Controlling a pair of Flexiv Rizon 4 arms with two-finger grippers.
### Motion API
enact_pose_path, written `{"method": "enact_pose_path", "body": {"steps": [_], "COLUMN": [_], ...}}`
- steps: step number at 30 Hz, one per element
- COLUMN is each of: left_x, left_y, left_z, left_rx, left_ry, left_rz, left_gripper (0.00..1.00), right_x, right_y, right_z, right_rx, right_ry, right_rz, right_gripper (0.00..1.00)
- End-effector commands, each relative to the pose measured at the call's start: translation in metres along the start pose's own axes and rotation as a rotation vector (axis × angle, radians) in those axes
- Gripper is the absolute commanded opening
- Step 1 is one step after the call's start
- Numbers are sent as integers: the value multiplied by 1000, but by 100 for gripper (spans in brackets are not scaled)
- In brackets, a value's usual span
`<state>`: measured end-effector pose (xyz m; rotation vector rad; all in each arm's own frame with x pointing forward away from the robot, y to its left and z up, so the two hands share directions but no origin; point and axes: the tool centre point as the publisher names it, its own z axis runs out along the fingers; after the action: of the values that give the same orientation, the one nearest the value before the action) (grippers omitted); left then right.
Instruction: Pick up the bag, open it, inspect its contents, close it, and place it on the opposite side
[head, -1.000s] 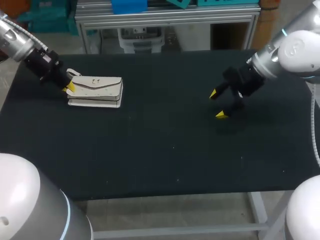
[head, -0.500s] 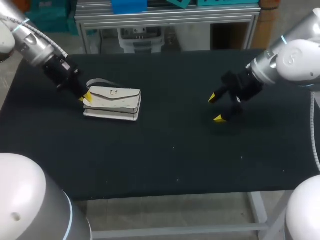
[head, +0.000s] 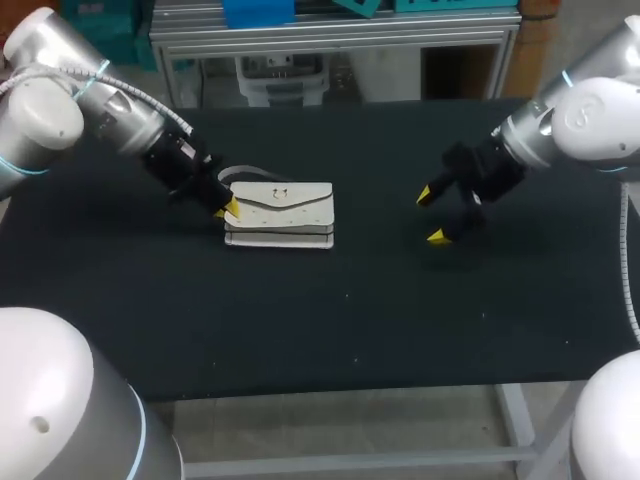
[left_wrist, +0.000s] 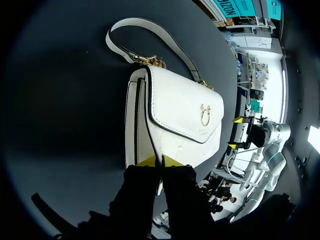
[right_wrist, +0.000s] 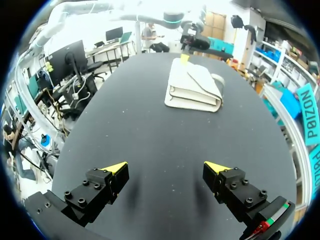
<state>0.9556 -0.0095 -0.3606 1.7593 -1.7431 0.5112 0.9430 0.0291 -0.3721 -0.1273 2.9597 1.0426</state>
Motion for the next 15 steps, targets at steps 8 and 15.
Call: {"method": "enact_pose_path", "body": {"steps": [8,15], "left_x": [30,50], "left_y": [19,23], "left_z": [33,55], "left_rx": [461,420], "left_ry": [15,7], "left_rz": [20,42], "left_gripper": [0,0], "right_x": [-1,-1], "right_y": [0,0], "right_z": [0,0], "right_rx": [1,1], "right_ry": [2,2], "right_rz": [1,1], "right_gripper": [100,100]}}
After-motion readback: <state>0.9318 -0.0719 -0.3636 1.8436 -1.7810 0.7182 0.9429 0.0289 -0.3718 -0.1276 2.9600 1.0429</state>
